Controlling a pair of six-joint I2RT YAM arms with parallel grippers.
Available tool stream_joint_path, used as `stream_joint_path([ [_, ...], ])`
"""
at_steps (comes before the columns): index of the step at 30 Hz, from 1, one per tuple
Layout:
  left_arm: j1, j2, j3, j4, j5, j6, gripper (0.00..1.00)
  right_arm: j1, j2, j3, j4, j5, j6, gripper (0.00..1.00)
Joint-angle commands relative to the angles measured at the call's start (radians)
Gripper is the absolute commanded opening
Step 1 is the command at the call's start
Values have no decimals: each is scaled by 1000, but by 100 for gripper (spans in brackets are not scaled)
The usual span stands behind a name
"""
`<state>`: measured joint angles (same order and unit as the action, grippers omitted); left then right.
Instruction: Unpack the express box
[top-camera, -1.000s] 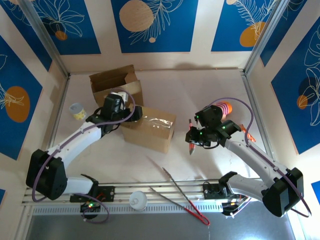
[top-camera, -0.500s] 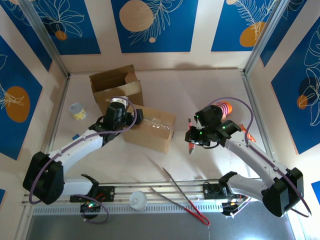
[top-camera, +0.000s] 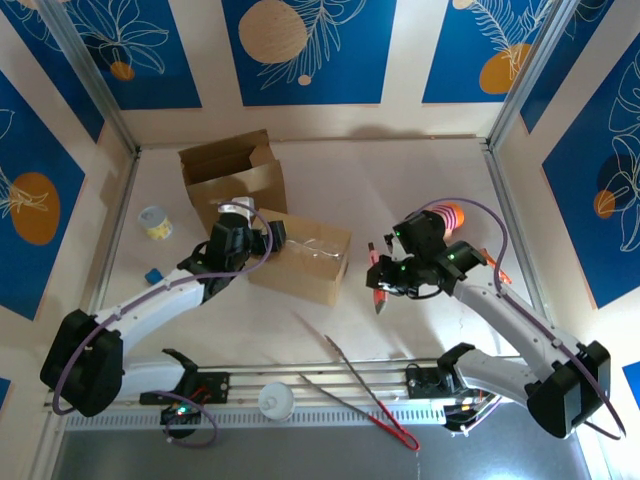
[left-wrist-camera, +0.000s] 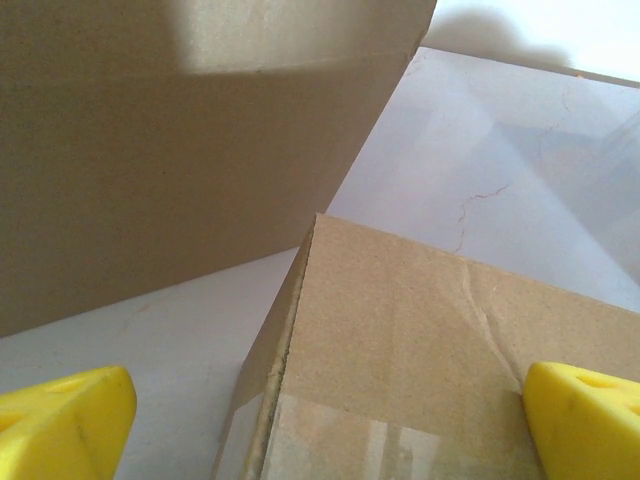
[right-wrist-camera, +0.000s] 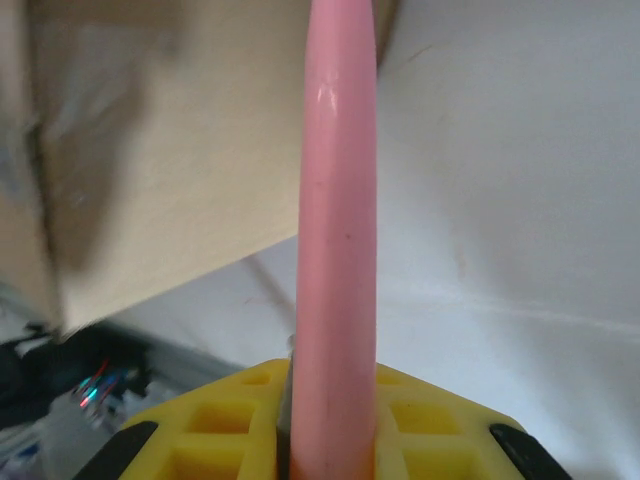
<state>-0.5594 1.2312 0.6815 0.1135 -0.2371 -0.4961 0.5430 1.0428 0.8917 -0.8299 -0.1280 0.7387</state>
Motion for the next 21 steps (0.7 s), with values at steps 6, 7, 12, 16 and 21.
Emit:
stream_joint_path([
  [6, -12, 17, -42, -109, -19, 2, 99, -19, -126, -88, 27, -395, -45, 0],
  [7, -10, 16, -42, -108, -19, 3, 99, -21, -127, -105, 45, -424, -45, 0],
  [12, -11, 12, -48, -109, -22, 1, 98, -23, -113, -151, 102, -446, -35, 0],
  [16, -11, 14, -46, -108, -24, 1, 98, -26, -141, -127, 100, -356, -20, 0],
  [21, -10, 20, -43, -105, -22, 1, 99, -45, -177, -119, 134, -310, 15, 0],
])
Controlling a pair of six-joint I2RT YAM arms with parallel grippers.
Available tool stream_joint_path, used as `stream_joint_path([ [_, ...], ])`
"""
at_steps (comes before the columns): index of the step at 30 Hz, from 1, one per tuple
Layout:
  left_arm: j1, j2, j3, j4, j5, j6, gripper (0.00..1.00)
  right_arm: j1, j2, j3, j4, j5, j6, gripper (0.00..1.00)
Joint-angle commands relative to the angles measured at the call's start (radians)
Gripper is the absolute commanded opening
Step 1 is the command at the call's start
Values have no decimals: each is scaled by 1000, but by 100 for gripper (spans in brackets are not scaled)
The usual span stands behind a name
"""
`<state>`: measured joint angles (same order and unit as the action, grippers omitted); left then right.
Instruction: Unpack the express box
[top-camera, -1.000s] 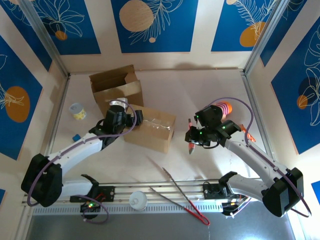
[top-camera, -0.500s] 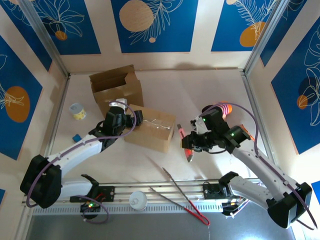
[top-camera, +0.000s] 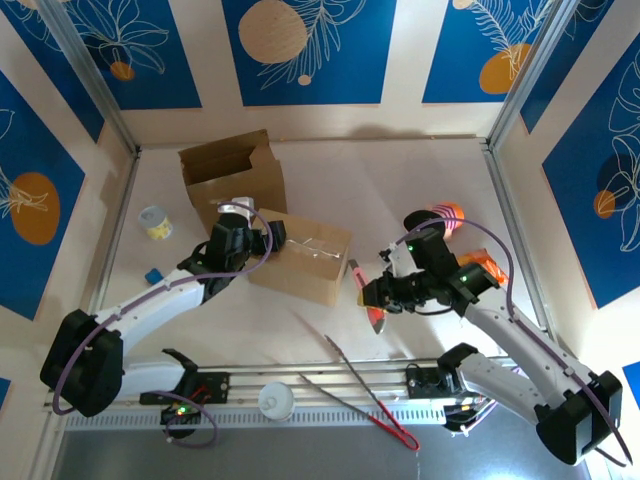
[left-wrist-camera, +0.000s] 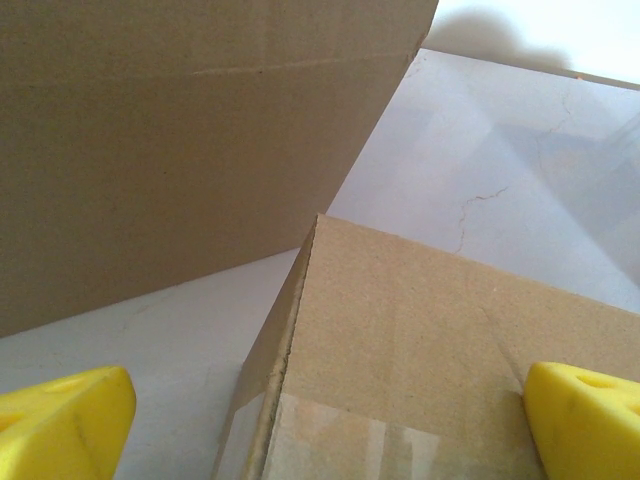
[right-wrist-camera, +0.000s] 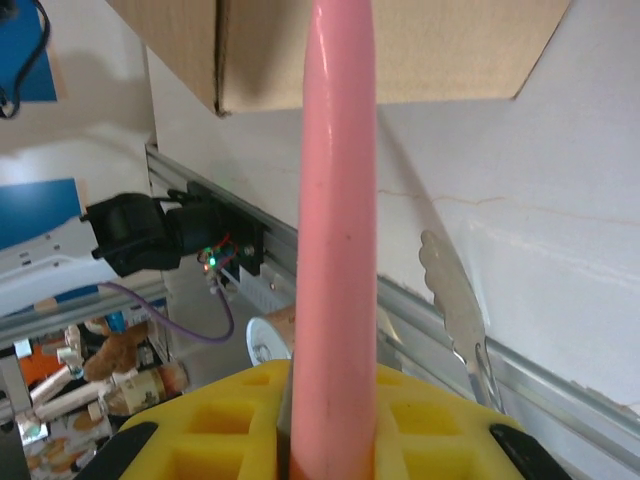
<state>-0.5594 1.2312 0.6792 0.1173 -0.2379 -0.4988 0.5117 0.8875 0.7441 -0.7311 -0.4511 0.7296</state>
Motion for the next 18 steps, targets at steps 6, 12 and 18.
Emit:
stream_joint_path([
  [6, -10, 37, -31, -114, -17, 6, 99, -39, 2, 28, 65, -10, 26, 0],
  [12, -11, 74, 12, -175, -21, 6, 99, -44, 20, 40, 80, -25, 24, 0],
  [18, -11, 92, 7, -172, -20, -1, 99, -44, 44, 39, 103, -48, 31, 0],
])
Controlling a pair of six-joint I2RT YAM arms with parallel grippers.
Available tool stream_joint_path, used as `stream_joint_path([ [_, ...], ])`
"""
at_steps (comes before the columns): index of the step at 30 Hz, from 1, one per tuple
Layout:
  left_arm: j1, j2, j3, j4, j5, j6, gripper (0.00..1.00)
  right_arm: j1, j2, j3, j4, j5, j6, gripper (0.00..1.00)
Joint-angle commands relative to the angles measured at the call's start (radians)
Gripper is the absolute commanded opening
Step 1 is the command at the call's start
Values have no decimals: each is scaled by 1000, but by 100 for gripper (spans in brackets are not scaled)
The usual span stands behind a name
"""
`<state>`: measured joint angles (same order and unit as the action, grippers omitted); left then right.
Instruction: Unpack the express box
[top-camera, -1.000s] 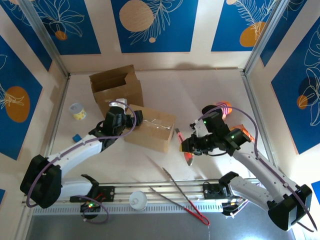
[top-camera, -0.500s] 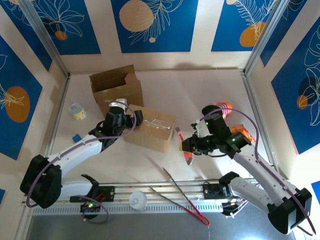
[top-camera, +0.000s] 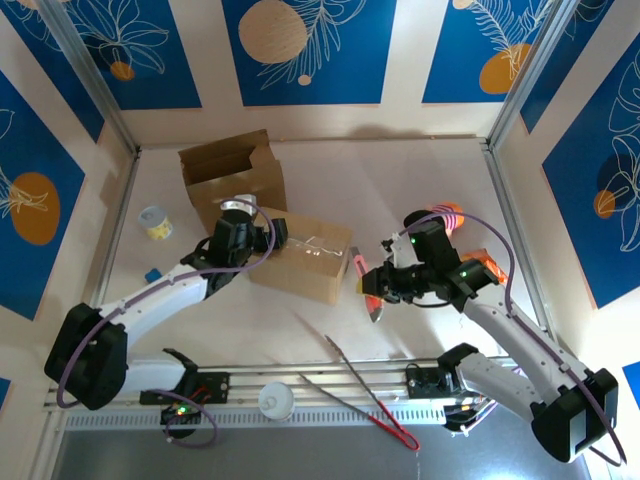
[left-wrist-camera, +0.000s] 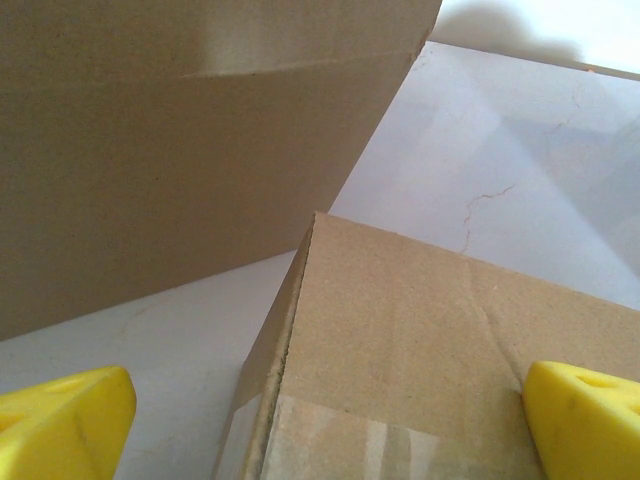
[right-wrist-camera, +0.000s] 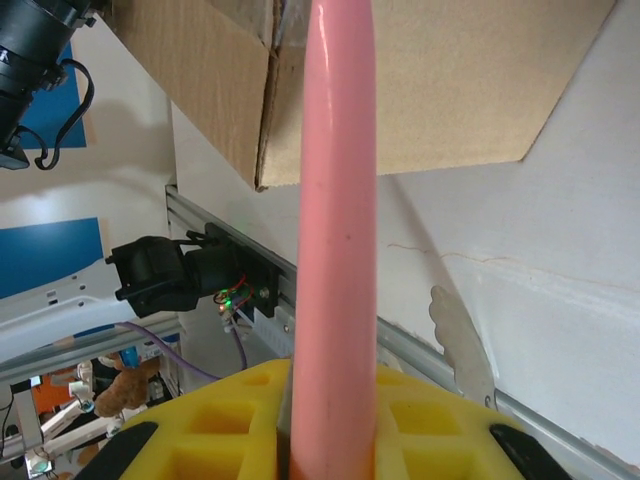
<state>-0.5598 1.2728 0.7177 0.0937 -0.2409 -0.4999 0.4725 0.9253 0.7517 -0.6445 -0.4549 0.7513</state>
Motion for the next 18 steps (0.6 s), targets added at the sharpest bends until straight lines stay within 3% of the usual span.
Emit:
stream_joint_path([
  [1, -11, 51, -32, -146, -15, 0, 98, -5, 9, 32, 18, -46, 8, 0],
  [18, -11, 44, -34, -146, -21, 3, 98, -5, 21, 49, 29, -46, 12, 0],
])
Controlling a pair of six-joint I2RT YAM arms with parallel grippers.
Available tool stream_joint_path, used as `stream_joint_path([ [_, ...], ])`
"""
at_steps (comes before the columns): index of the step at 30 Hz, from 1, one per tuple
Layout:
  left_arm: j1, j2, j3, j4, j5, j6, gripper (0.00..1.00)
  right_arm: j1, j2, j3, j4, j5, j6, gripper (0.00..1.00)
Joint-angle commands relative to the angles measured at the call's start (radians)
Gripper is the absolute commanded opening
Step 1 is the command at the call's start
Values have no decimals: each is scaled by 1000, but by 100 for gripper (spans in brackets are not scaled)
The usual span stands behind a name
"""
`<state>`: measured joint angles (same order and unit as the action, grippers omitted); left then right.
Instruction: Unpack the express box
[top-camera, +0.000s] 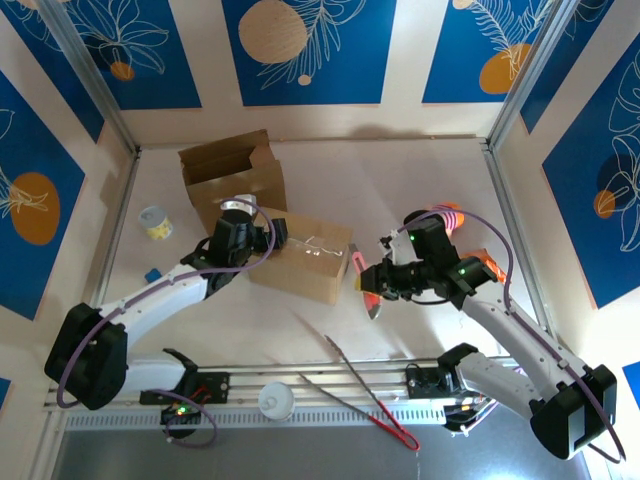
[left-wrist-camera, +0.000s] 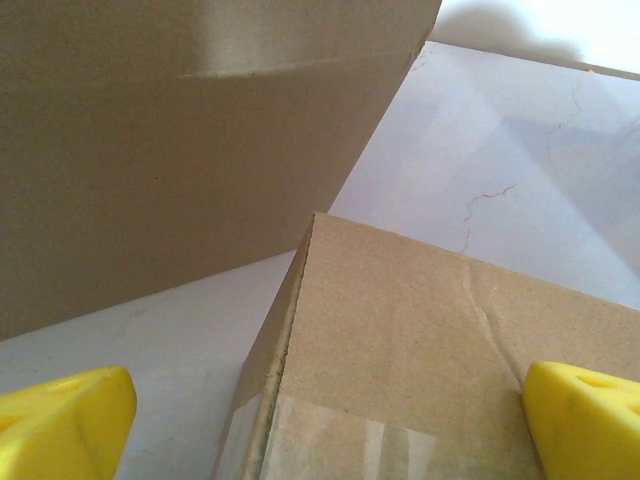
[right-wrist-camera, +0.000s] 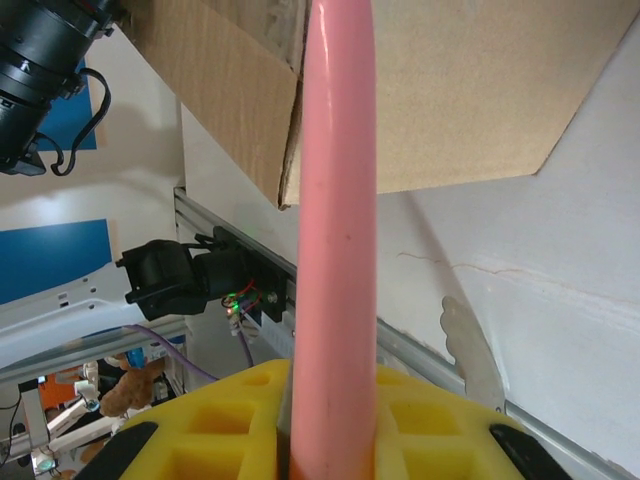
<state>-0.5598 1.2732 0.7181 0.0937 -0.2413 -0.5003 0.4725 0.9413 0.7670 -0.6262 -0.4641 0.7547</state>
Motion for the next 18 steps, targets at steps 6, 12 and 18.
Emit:
stream_joint_path([
  [6, -11, 41, -34, -146, -22, 5, 99, -5, 12, 30, 10, -29, 13, 0],
  [12, -11, 41, -32, -145, -23, 5, 99, -5, 16, 21, 5, -22, 15, 0],
  [18, -11, 40, -34, -147, -24, 5, 99, -5, 16, 20, 4, -19, 17, 0],
])
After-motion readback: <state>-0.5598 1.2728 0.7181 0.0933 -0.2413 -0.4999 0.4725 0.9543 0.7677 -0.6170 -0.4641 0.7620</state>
